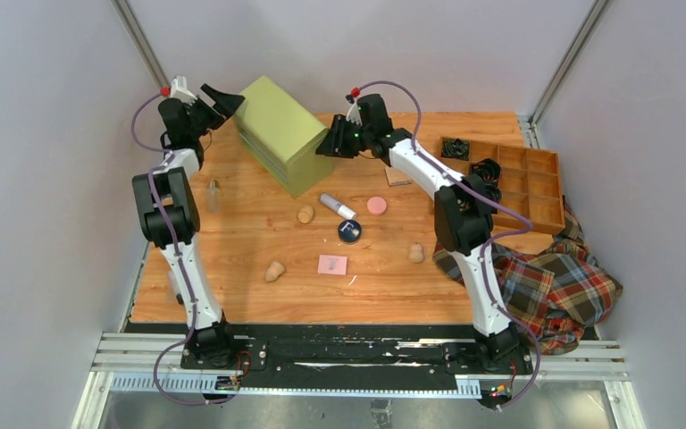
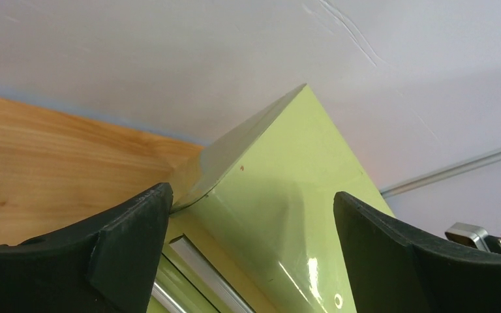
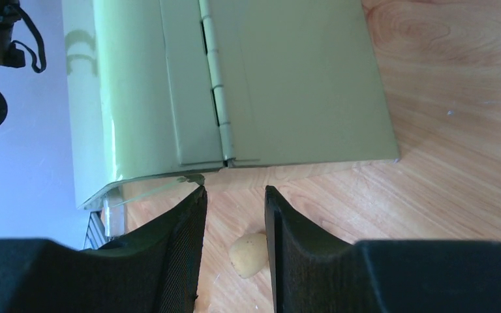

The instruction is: Organize the makeup

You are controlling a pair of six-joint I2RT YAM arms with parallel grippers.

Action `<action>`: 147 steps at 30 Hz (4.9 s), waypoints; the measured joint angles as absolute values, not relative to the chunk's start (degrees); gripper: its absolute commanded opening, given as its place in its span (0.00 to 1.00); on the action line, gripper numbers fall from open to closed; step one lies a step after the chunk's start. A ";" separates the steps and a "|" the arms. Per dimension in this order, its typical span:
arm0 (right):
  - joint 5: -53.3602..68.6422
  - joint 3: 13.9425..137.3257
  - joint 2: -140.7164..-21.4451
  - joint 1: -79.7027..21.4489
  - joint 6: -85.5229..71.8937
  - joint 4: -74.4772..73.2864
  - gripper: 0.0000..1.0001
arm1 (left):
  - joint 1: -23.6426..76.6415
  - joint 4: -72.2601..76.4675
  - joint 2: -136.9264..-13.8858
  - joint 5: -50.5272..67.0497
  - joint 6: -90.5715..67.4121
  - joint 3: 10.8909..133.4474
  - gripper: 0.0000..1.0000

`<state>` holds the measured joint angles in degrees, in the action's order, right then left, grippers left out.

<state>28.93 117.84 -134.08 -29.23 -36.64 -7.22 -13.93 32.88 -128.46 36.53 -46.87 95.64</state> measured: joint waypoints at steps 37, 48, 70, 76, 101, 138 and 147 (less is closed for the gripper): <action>26.52 120.86 -136.75 -26.57 -42.50 -1.28 0.45 | -15.53 11.73 -85.67 28.42 -30.94 55.24 0.96; 26.68 94.19 -118.98 -26.94 -40.88 6.02 0.17 | -13.98 5.30 -75.44 28.21 -26.74 58.22 0.98; 28.45 121.54 -140.00 -32.32 -39.44 -2.26 0.20 | -12.93 -19.00 -66.37 18.83 -18.63 61.08 0.96; 28.12 104.27 -126.82 -31.83 -38.15 -0.97 0.27 | -8.49 -21.54 -66.61 12.19 -17.17 61.04 0.95; 11.64 75.61 -115.66 -39.64 -60.64 33.39 0.43 | 3.46 -40.64 -57.25 -5.56 -15.27 66.35 0.96; 5.28 99.18 -139.61 -39.59 -76.14 40.16 0.43 | 3.46 -45.47 -51.16 -8.60 -16.75 61.56 1.00; 5.28 99.66 -140.29 -39.59 -77.14 40.73 0.43 | 3.46 -45.28 -51.16 -8.93 -16.01 61.12 0.99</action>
